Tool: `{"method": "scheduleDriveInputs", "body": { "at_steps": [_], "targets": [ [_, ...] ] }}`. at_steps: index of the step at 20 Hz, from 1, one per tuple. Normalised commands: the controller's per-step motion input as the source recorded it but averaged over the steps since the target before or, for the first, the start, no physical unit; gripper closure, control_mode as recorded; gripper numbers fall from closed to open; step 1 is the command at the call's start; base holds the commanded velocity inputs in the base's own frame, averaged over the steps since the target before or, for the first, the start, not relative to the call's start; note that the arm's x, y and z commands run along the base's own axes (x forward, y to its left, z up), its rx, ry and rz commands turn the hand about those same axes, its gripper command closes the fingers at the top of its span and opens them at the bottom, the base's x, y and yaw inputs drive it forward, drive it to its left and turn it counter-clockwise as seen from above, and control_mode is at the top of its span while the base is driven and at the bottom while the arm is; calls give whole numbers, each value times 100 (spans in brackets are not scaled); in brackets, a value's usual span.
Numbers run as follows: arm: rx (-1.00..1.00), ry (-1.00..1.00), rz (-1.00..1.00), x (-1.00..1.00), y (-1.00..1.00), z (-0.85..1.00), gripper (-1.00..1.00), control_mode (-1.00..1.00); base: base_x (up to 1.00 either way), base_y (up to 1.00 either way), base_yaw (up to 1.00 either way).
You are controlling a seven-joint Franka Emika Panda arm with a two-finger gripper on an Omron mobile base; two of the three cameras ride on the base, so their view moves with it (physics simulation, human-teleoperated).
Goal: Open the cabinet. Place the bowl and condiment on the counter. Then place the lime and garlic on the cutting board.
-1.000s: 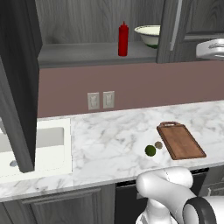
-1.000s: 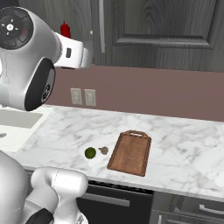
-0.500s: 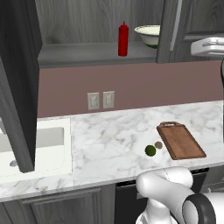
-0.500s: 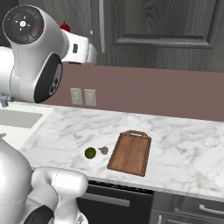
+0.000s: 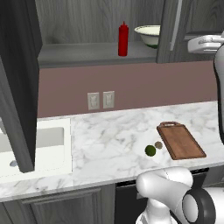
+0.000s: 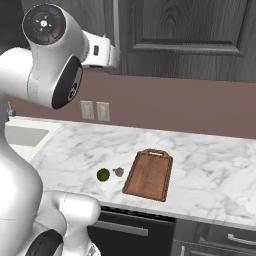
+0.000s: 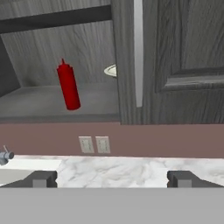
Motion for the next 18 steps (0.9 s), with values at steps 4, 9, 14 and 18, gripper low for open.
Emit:
{"method": "scheduleDriveInputs", "body": {
  "at_steps": [4,9,14,18],
  "targets": [
    [-2,-1,0,18,-4,0,-100,-100,0,0,0],
    [-2,-2,0,18,-4,0,-100,-100,0,0,0],
    [-2,-1,0,21,-3,0,-100,-100,0,0,0],
    [0,-1,0,19,-5,0,-100,-100,0,0,0]
  ]
}}
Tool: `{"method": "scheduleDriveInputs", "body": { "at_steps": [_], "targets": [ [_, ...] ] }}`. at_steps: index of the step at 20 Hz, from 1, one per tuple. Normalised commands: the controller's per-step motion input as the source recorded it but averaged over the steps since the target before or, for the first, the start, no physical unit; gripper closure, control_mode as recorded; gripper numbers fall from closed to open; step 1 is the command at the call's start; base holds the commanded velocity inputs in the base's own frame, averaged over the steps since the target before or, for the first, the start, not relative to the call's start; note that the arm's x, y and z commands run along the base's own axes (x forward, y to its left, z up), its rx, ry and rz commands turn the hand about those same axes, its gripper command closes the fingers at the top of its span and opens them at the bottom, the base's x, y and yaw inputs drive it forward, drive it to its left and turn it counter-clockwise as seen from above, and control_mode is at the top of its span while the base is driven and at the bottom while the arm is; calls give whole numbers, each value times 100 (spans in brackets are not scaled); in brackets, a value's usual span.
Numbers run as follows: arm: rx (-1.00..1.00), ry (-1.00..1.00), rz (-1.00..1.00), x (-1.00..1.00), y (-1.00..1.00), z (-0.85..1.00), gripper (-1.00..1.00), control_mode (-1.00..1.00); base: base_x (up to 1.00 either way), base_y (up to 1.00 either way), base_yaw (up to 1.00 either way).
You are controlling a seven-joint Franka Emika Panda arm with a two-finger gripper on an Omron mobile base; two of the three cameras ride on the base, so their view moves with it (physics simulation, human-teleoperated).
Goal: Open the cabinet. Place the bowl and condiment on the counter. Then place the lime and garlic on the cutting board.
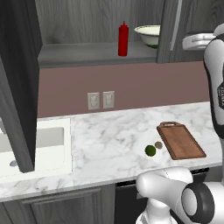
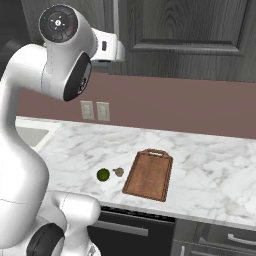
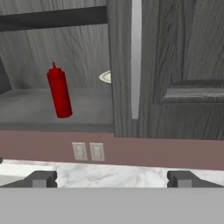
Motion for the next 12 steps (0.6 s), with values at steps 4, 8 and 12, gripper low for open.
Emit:
{"method": "scheduleDriveInputs", "body": {
  "at_steps": [4,8,12],
  "targets": [
    [0,-1,0,14,-1,0,-100,-100,0,0,0],
    [0,-2,0,7,0,0,-100,-100,0,0,0],
    [0,-2,0,5,0,0,-100,-100,0,0,0]
  ]
}}
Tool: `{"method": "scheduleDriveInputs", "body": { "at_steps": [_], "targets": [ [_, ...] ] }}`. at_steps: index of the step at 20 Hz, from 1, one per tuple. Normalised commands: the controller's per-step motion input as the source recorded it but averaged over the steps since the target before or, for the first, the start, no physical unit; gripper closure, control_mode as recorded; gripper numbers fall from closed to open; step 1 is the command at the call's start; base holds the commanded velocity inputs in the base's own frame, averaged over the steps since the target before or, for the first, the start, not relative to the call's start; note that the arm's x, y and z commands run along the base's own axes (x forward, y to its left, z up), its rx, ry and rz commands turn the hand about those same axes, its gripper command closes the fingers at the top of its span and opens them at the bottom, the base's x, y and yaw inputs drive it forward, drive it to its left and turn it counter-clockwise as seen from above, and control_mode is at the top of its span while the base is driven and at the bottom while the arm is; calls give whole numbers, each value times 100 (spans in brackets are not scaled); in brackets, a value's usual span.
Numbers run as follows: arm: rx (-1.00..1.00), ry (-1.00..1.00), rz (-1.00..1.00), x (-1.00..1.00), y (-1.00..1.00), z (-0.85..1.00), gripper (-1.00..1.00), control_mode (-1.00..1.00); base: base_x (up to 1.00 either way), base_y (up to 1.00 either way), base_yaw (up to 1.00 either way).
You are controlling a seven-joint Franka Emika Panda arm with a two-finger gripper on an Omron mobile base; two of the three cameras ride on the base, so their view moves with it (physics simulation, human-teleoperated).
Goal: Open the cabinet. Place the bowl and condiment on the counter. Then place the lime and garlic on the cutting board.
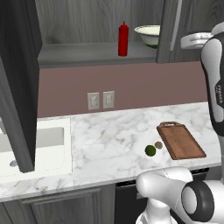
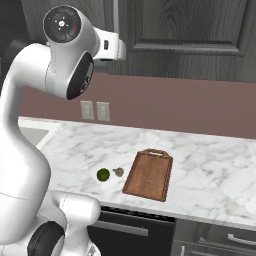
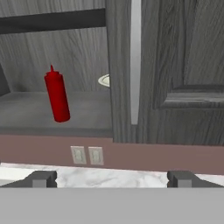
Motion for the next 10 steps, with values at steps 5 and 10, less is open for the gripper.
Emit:
{"method": "scheduleDriveInputs", "body": {
  "at_steps": [5,10],
  "targets": [
    [0,0,0,19,0,0,-100,-100,0,0,0],
    [-2,0,0,27,0,0,-100,-100,0,0,0]
  ]
}}
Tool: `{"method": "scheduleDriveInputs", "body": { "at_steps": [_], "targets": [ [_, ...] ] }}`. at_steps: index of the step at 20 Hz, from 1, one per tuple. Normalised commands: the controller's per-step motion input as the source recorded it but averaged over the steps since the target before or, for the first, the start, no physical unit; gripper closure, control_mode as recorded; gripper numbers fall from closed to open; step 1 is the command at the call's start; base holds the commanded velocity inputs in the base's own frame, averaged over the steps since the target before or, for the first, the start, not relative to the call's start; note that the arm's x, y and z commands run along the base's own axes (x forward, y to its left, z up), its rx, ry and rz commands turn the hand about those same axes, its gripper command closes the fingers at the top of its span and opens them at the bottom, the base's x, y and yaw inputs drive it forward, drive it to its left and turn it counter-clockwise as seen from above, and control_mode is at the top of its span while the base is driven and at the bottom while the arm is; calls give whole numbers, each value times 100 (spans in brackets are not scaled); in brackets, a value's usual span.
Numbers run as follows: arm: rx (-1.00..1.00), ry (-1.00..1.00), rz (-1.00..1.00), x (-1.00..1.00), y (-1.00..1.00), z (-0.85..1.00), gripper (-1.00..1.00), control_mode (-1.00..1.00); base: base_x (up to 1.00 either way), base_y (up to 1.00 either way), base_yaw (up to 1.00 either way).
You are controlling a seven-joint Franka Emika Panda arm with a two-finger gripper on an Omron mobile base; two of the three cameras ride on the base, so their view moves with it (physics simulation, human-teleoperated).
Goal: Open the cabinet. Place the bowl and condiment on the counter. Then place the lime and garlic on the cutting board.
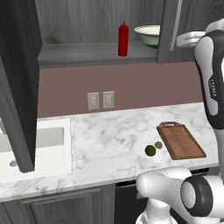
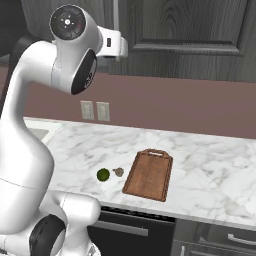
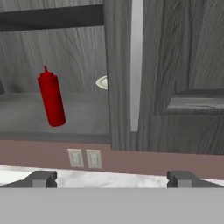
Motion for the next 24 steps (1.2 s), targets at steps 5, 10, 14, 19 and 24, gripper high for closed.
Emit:
{"method": "scheduleDriveInputs", "body": {
  "at_steps": [5,10,14,19,24],
  "targets": [
    [-1,0,0,28,0,0,-100,-100,0,0,0],
    [-1,0,0,27,0,0,-100,-100,0,0,0],
    [0,0,0,23,-3,0,-100,-100,0,0,0],
    [0,0,0,21,-10,0,-100,-100,0,0,0],
    [-1,0,0,19,-2,0,-100,-100,0,0,0]
  ]
}}
